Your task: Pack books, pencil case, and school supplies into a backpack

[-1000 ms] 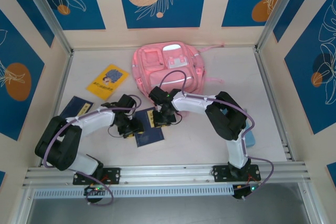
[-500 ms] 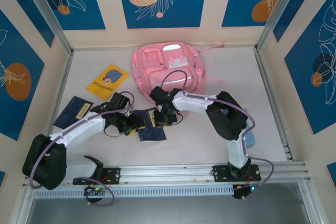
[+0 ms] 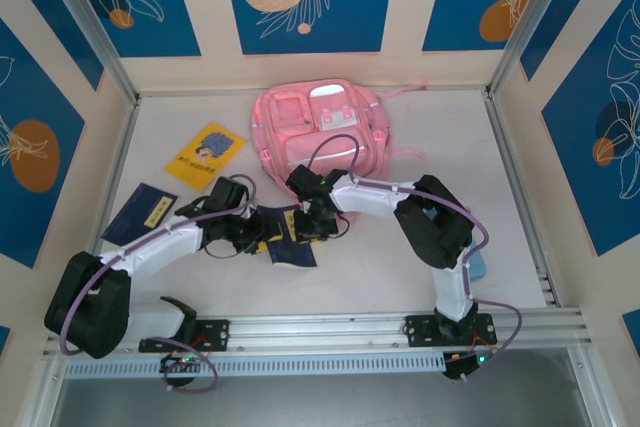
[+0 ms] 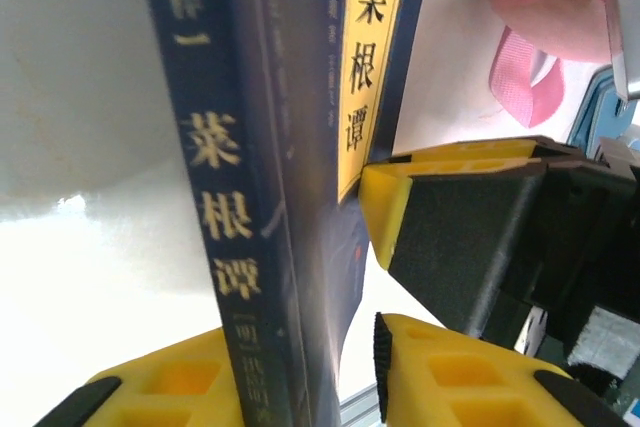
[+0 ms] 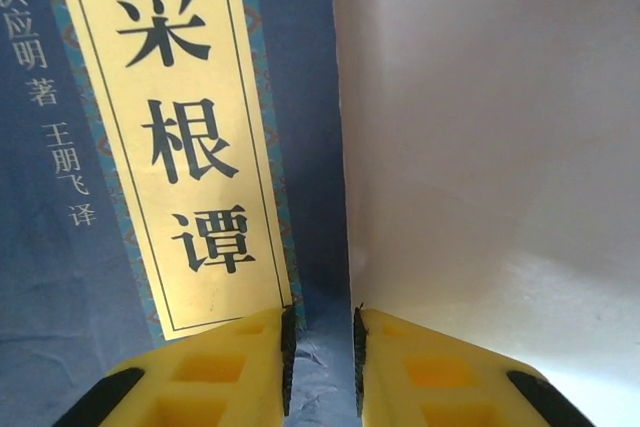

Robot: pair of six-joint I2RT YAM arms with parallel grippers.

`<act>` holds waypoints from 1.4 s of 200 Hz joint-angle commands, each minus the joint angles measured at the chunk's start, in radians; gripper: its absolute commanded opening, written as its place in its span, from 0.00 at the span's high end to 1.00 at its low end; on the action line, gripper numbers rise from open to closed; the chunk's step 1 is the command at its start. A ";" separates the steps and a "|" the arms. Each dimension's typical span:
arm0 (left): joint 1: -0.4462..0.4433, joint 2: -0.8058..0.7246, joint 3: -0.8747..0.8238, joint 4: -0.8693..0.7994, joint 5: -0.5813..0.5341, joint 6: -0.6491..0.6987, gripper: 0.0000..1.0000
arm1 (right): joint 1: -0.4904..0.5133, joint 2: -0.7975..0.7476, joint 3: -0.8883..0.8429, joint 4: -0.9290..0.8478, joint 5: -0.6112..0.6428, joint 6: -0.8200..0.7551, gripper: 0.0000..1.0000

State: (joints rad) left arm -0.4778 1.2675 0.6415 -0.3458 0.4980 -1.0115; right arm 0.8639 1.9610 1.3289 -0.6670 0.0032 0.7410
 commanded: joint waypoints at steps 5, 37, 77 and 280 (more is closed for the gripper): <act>-0.001 -0.003 0.016 -0.050 -0.045 0.034 0.76 | 0.012 -0.094 -0.028 -0.023 -0.023 0.042 0.69; -0.001 -0.039 0.053 -0.074 -0.057 0.047 0.98 | -0.006 -0.267 -0.058 0.040 -0.017 0.073 0.45; -0.001 -0.101 0.168 -0.112 -0.077 0.033 1.00 | -0.116 -0.556 -0.252 0.237 -0.143 0.163 0.21; -0.004 -0.122 0.350 0.301 -0.116 -0.491 1.00 | -0.328 -0.792 -0.459 0.757 -0.452 1.135 0.00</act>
State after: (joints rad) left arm -0.4782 1.1797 0.9882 -0.1192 0.3660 -1.4437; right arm 0.5362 1.1507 0.8448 0.0013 -0.4377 1.7432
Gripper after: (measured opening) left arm 0.109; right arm 0.995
